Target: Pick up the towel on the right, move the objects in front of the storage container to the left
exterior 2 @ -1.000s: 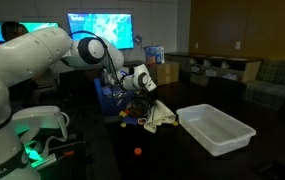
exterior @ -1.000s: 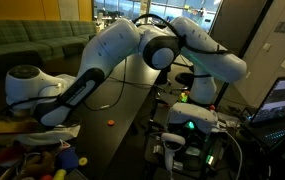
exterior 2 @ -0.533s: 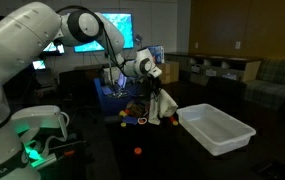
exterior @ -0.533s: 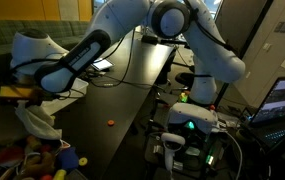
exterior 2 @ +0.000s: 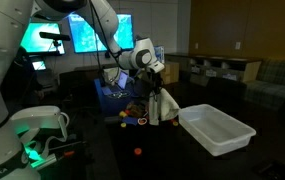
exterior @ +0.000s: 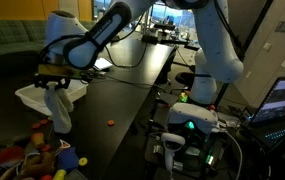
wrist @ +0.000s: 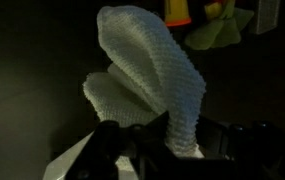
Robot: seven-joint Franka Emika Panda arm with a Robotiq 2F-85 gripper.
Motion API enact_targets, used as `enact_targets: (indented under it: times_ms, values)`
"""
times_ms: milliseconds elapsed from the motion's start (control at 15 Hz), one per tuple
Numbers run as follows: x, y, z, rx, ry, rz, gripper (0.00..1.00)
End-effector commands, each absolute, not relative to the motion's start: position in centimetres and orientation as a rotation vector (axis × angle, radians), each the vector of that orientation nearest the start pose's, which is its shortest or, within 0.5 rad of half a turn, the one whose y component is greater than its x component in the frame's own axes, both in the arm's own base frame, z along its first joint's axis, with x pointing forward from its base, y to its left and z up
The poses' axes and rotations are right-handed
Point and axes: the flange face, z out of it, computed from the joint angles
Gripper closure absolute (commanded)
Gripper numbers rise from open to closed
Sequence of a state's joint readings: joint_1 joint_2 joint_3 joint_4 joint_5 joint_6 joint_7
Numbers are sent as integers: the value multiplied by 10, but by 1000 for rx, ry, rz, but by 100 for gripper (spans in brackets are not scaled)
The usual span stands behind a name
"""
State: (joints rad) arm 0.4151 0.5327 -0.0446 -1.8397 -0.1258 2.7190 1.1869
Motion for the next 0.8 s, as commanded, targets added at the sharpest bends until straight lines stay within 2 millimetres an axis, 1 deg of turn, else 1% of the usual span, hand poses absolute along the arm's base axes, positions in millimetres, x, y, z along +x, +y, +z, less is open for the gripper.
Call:
enact_targets:
  times_ms: [0,200,400,600,667,733]
  values:
    - [585,189,296,-2732,1152,-506,96]
    - [555,126,294,-2759,1320,-523,96]
    - [518,65,280,-2795,1493,-529,96]
    - [469,5,250,-2848,1667,-477,96]
    - [456,-11,236,-2863,1735,-446,96]
    - [445,-22,222,-2878,1784,-400,96]
